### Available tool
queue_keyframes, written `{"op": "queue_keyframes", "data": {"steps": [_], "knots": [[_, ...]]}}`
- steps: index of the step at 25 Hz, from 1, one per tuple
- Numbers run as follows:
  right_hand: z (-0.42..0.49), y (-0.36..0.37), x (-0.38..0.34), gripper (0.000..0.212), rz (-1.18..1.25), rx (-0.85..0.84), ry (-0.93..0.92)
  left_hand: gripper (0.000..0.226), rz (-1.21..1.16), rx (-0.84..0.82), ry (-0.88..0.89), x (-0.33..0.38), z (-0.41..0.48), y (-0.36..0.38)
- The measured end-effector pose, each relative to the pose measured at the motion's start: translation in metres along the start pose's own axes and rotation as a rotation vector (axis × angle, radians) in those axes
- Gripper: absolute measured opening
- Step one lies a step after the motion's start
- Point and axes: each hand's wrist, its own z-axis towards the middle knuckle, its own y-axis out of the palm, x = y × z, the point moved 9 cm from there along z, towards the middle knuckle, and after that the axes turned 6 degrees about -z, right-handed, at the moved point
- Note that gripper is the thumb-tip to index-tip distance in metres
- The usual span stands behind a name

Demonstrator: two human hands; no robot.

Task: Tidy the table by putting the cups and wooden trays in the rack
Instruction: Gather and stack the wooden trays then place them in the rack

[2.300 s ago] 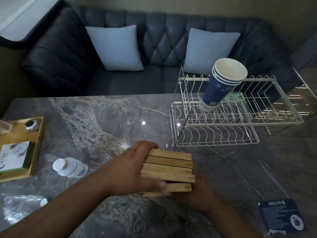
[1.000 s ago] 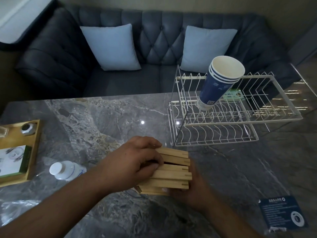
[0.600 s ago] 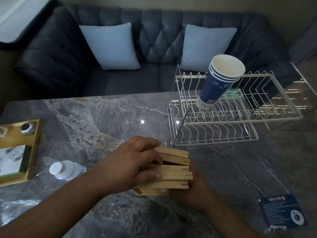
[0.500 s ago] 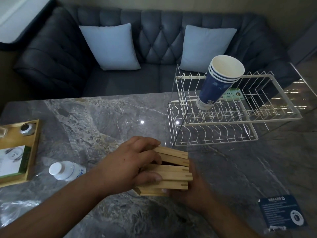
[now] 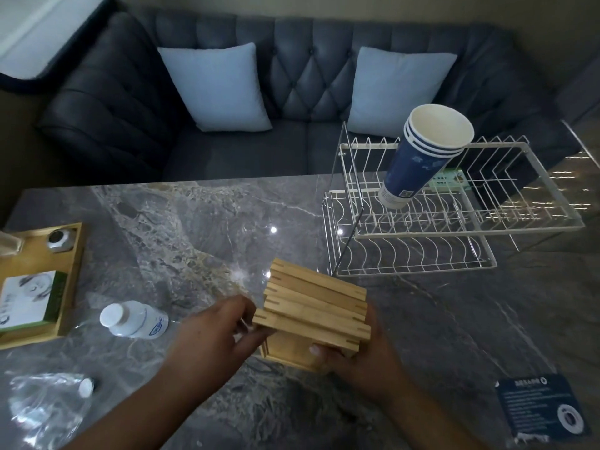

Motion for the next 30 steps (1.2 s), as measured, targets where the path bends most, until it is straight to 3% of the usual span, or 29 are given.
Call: {"op": "queue_keyframes", "data": {"steps": [8,14,18,22,30], "knots": [[0.005,0.004,0.012,0.117,-0.055,-0.166,0.038,0.019,-0.054,-0.142,0.128,0.009,-0.005,0.006],[0.01,-0.002,0.004,0.124,-0.173,-0.268,0.005,0.023,0.006,-0.251,0.229,0.009,-0.011,0.006],[0.011,-0.007,-0.008,0.116,-0.163,-0.274,-0.001,0.033,-0.029,-0.29,0.204,0.0,-0.009,0.005],[0.01,-0.008,-0.017,0.102,-0.118,-0.265,-0.002,0.028,-0.043,-0.291,0.208,-0.001,-0.012,0.006],[0.007,-0.006,-0.018,0.105,-0.071,-0.284,0.064,0.017,-0.213,-0.24,0.174,0.003,-0.011,0.004]]}}
